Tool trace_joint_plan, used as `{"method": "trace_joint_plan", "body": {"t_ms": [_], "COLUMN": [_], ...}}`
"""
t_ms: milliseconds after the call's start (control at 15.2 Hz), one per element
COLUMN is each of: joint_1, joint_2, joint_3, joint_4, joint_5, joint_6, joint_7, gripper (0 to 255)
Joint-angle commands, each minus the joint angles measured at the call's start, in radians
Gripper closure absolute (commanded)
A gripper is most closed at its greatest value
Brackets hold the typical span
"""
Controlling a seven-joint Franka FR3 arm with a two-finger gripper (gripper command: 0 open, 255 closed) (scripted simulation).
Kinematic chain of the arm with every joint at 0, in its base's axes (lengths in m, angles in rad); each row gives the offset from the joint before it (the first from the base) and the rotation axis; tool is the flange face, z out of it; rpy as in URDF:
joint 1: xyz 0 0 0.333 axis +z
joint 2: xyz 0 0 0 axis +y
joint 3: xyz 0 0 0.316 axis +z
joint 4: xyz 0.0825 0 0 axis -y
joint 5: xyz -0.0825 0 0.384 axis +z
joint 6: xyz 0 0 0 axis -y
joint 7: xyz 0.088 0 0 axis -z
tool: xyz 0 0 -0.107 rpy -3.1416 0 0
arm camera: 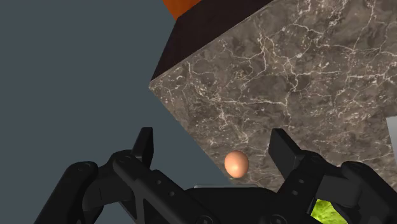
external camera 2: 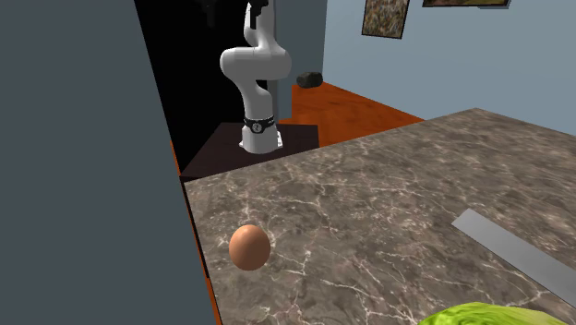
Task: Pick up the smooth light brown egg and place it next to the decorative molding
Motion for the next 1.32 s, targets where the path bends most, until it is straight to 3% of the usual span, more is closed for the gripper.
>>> {"method": "trace_joint_plan", "body": {"t_ms": [0,660,1254], "joint_1": [0.000,-0.003,-0.032], "joint_2": [0.000,0.177,0.480], "joint_3": [0.000,0.053,0.117], "joint_4": [0.000,-0.172,-0.170], "joint_5": [0.000,0.034,0.015], "joint_6": [0.000,0.455,0.852], "joint_7": [0.000,0.093,0.196], "gripper": [0,0,0]}}
